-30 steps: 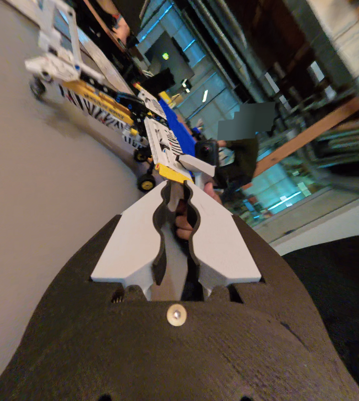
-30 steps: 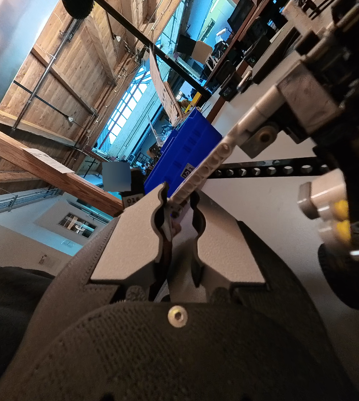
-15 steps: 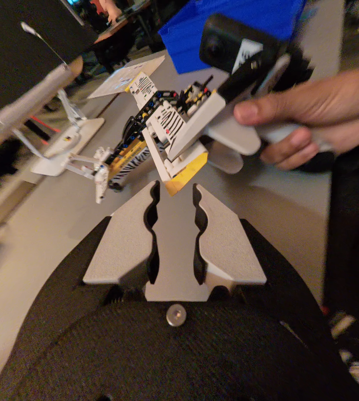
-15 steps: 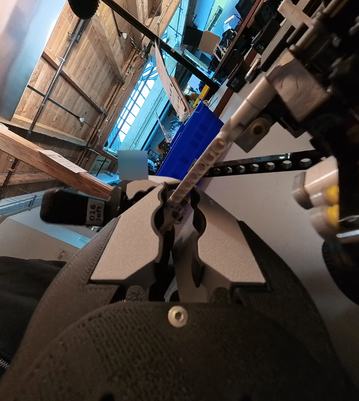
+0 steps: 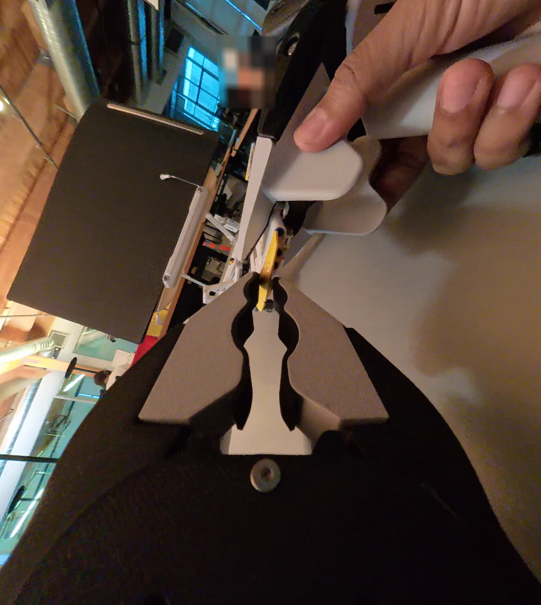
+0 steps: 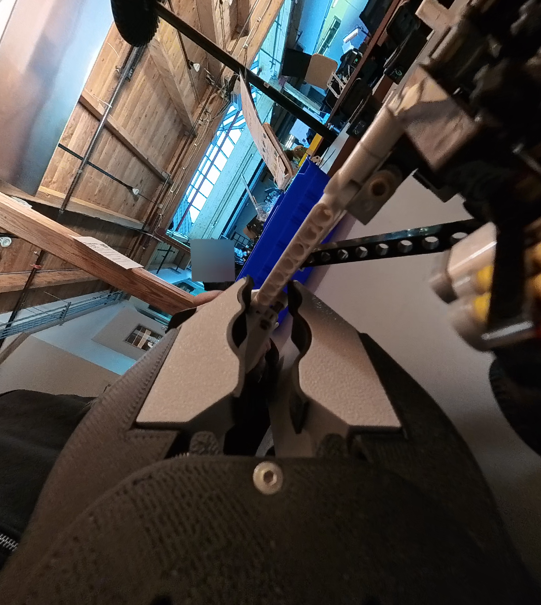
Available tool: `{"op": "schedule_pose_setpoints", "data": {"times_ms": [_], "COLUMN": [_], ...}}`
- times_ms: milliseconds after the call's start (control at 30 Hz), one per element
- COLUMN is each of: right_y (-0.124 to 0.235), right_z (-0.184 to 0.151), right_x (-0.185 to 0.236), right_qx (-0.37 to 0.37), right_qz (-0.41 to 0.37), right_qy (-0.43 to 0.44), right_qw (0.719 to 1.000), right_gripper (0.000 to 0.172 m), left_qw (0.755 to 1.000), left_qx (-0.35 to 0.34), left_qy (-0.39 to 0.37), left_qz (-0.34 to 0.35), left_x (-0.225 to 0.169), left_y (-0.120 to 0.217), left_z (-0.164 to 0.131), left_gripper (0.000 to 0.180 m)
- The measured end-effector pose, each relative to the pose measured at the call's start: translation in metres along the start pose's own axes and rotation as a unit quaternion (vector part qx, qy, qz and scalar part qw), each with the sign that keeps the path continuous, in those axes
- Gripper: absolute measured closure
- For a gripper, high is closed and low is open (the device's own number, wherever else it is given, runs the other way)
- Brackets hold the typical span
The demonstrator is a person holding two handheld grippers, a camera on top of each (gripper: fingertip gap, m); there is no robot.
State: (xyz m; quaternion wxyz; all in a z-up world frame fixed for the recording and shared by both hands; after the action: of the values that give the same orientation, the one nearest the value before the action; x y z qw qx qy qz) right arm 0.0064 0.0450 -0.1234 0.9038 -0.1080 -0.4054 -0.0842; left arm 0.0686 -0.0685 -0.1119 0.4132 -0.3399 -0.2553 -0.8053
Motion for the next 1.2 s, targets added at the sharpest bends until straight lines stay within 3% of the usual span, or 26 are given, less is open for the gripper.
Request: {"op": "schedule_pose_setpoints", "data": {"times_ms": [267, 933, 1133, 1200], "right_y": [-0.002, -0.016, -0.015, -0.009], "right_z": [0.000, -0.005, 0.002, 0.001], "right_x": [0.001, -0.001, -0.005, -0.001], "right_qx": [-0.051, -0.010, -0.012, -0.006], "right_qz": [0.027, 0.010, 0.010, -0.008], "right_qy": [-0.040, -0.041, -0.024, -0.003], "right_qw": [0.998, 0.999, 1.000, 1.000], "right_gripper": [0.158, 0.162, 0.153, 0.135], "left_qw": [0.999, 0.996, 0.988, 0.989], "left_qx": [0.002, 0.004, 0.005, 0.010], "left_qy": [0.033, 0.094, 0.155, 0.148], "left_qz": [0.031, 0.007, -0.004, 0.002], "left_x": [0.002, -0.007, -0.006, -0.005], "left_y": [0.003, 0.023, 0.019, 0.016], "left_z": [0.007, 0.003, 0.003, 0.008], "left_gripper": [0.178, 0.178, 0.176, 0.176]}}
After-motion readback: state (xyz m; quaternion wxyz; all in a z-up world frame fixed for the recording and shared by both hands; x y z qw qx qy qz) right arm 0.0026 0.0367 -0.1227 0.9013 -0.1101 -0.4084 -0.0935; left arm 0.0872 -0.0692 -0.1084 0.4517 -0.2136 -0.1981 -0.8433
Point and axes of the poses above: each gripper's, where its closed fingertips meet, y back along the fingers, z out of its top, x = y × z across the jaws, the point moved 8 cm from there along y, back along the fingers, and after that the axes turned 11 degrees about y, right-handed, at the moved point
